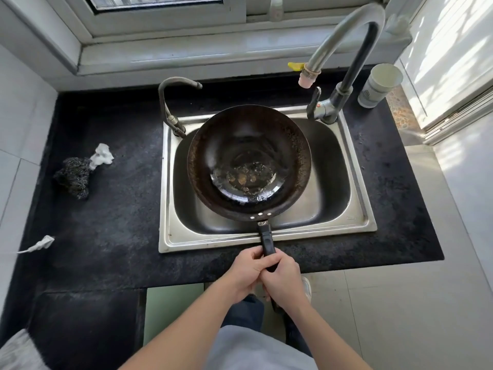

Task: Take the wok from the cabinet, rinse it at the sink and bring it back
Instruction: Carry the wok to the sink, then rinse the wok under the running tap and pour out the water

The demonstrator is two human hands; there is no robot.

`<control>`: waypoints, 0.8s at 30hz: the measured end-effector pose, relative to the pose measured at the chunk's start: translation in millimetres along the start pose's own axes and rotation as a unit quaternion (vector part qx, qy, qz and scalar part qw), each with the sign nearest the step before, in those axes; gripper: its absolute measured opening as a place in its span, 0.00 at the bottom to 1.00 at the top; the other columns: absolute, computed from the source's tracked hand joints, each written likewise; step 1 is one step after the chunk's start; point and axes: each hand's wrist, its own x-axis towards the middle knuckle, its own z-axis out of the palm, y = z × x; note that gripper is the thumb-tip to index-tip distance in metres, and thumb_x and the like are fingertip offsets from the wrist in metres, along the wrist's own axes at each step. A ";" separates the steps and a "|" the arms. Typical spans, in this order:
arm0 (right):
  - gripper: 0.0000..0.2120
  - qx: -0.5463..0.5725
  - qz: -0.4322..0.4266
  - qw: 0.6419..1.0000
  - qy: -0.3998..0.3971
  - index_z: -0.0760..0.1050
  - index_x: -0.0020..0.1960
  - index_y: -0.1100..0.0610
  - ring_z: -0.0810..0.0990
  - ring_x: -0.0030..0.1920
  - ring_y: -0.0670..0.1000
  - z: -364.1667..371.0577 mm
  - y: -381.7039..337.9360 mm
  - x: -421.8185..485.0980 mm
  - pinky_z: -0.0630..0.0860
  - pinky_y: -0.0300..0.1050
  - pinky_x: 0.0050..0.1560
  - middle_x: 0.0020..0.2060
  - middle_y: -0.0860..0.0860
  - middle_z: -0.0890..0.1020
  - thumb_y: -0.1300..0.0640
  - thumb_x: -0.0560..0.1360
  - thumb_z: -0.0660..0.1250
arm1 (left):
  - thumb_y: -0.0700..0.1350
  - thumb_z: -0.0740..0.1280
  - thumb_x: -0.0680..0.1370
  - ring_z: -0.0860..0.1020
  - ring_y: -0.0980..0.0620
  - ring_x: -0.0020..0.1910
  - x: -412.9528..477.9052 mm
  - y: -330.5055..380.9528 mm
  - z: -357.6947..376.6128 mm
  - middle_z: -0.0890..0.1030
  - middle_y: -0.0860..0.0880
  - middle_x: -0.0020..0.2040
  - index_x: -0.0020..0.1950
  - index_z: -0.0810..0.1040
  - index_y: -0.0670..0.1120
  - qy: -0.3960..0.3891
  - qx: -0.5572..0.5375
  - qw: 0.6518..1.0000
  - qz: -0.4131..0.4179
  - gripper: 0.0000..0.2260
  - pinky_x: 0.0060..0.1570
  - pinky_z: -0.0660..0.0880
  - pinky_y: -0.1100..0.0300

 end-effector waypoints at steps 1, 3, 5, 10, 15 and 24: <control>0.08 -0.008 -0.001 1.000 0.001 0.79 0.52 0.54 0.83 0.31 0.49 -0.1 -0.4 0.3 0.79 0.40 0.26 0.35 0.51 0.84 0.62 0.74 0.68 | 0.44 0.71 0.77 0.82 0.42 0.49 0.9 0.8 0.4 0.84 0.41 0.51 0.56 0.82 0.42 0.000 0.004 1.000 0.001 0.10 0.49 0.77 0.44; 0.07 -0.027 0.006 1.000 -0.014 0.80 0.51 0.53 0.82 0.32 0.48 -4.8 -1.6 0.6 0.77 0.36 0.28 0.36 0.48 0.83 0.60 0.74 0.68 | 0.43 0.71 0.77 0.83 0.42 0.51 2.3 1.7 1.8 0.84 0.40 0.53 0.56 0.82 0.41 0.001 0.013 1.000 0.001 0.10 0.50 0.79 0.49; 0.07 -0.078 0.004 0.996 -0.050 0.80 0.49 0.51 0.81 0.38 0.46 -17.2 -0.8 2.9 0.73 0.33 0.32 0.37 0.46 0.83 0.54 0.72 0.69 | 0.42 0.70 0.77 0.83 0.46 0.50 0.4 3.9 4.1 0.84 0.41 0.52 0.56 0.82 0.40 -0.004 0.015 1.000 -0.001 0.10 0.46 0.81 0.56; 0.15 -0.206 -0.017 0.973 -0.101 0.78 0.41 0.44 0.80 0.35 0.40 -68.2 -2.2 10.7 0.76 0.40 0.38 0.31 0.42 0.82 0.33 0.65 0.65 | 0.43 0.69 0.78 0.84 0.45 0.53 -7.2 6.1 4.3 0.85 0.40 0.53 0.56 0.81 0.39 -0.021 0.024 0.999 0.000 0.11 0.55 0.81 0.52; 0.09 -0.132 -0.018 0.989 -0.069 0.79 0.45 0.50 0.84 0.32 0.47 -109.3 -15.5 27.8 0.84 0.51 0.38 0.36 0.49 0.85 0.45 0.75 0.70 | 0.44 0.68 0.78 0.85 0.47 0.50 -10.1 4.9 11.1 0.85 0.41 0.53 0.56 0.79 0.39 0.008 0.023 1.000 -0.004 0.10 0.51 0.82 0.52; 0.14 -0.188 -0.161 0.968 0.023 0.77 0.61 0.56 0.79 0.54 0.50 -162.8 -59.0 125.1 0.78 0.49 0.58 0.54 0.52 0.81 0.54 0.77 0.70 | 0.44 0.65 0.81 0.83 0.44 0.42 -18.8 -5.3 37.0 0.83 0.41 0.47 0.57 0.76 0.39 0.091 -0.052 0.994 0.024 0.10 0.51 0.82 0.43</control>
